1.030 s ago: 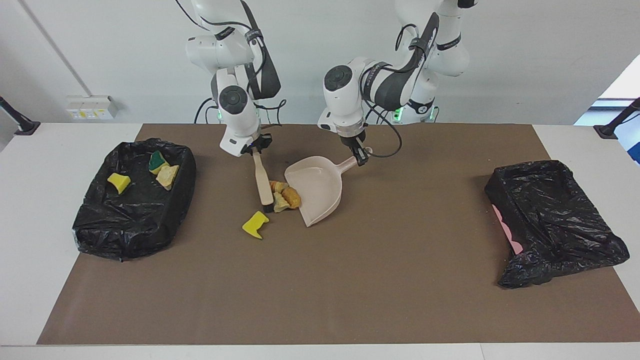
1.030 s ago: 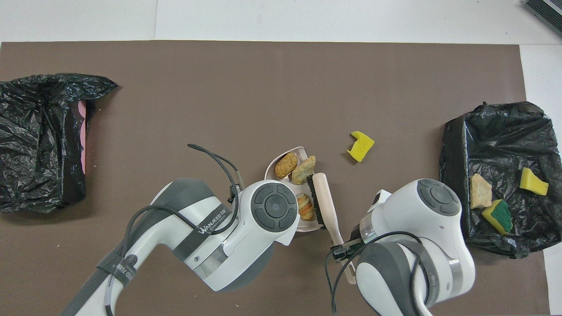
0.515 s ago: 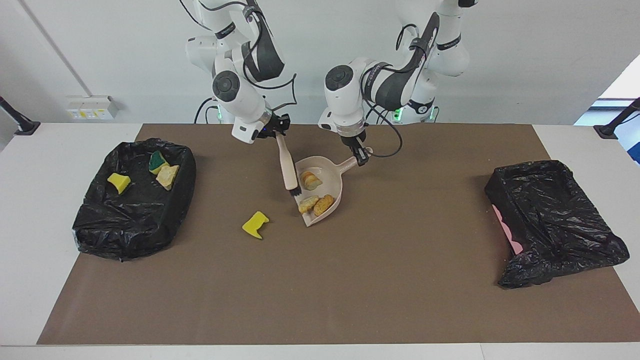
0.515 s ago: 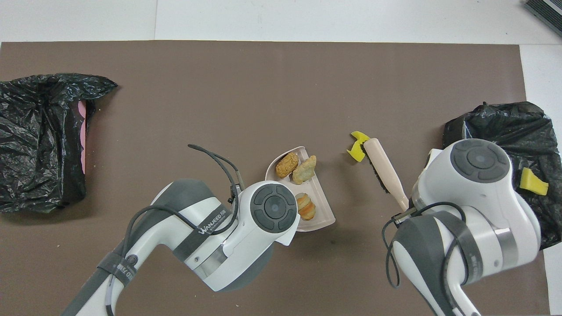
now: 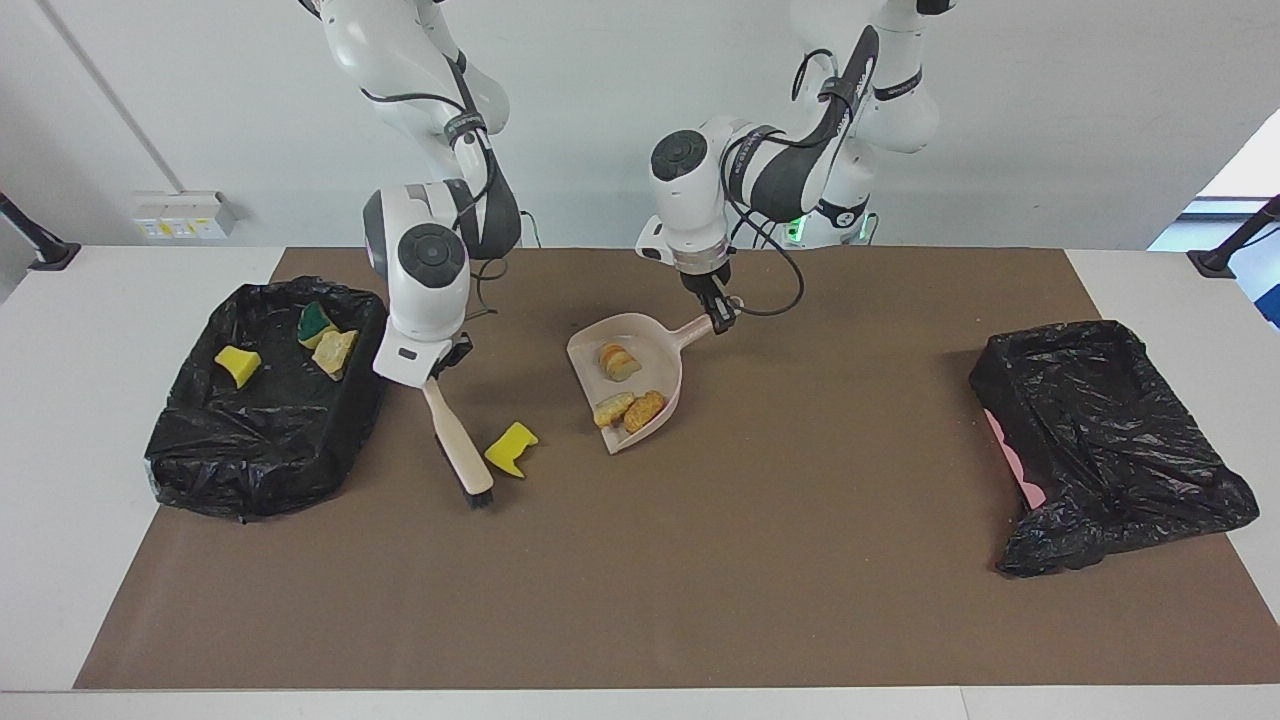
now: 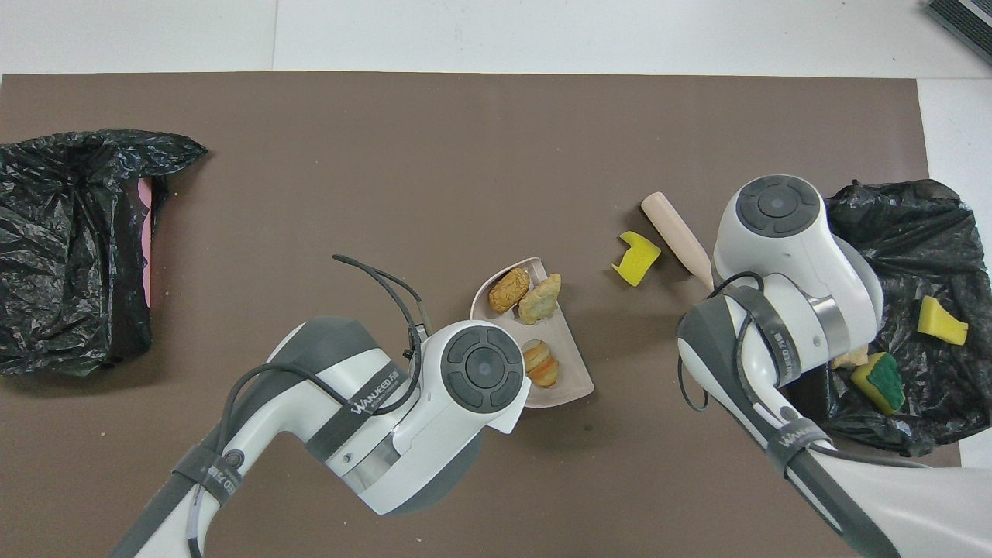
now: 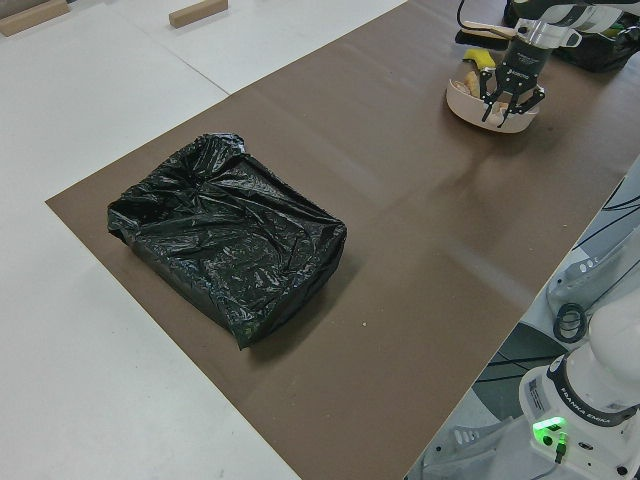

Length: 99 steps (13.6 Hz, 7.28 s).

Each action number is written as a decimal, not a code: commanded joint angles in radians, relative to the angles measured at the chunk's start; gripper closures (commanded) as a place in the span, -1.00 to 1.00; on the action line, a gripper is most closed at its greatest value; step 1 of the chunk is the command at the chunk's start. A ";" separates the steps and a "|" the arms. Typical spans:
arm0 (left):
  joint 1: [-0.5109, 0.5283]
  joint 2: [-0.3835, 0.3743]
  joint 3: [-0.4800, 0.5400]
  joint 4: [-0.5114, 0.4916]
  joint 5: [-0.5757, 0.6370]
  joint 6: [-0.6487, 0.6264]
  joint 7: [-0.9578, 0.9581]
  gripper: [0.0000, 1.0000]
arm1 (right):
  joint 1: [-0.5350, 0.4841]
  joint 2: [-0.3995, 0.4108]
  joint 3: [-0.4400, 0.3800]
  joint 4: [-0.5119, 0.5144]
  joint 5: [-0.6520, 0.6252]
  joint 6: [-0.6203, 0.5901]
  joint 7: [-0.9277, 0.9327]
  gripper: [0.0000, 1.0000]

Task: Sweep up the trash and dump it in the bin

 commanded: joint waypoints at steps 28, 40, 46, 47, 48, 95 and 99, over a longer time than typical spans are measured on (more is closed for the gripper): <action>0.071 -0.014 0.013 -0.067 0.002 0.163 0.070 1.00 | -0.011 -0.542 0.020 -0.251 0.462 -0.322 -0.027 1.00; 0.068 -0.037 0.013 -0.109 0.002 0.152 0.107 1.00 | 0.205 -0.327 0.026 -0.342 0.665 -0.025 0.187 1.00; 0.091 -0.030 0.013 -0.106 0.002 0.165 0.149 1.00 | 0.234 -0.324 0.023 -0.296 0.661 -0.076 0.239 1.00; 0.094 -0.028 0.013 -0.104 0.002 0.163 0.174 1.00 | 0.234 -0.327 0.023 -0.299 0.658 -0.074 0.242 1.00; 0.097 -0.028 0.013 -0.102 0.002 0.162 0.188 1.00 | 0.232 -0.330 0.022 -0.311 0.658 -0.059 0.235 1.00; 1.126 -0.020 0.044 0.324 0.705 0.148 1.299 1.00 | 0.354 -0.332 0.019 -0.270 0.619 0.055 0.572 -1.00; 1.126 -0.054 0.037 0.339 0.687 0.126 1.308 1.00 | 0.205 -0.327 0.019 -0.134 0.480 -0.104 0.428 -1.00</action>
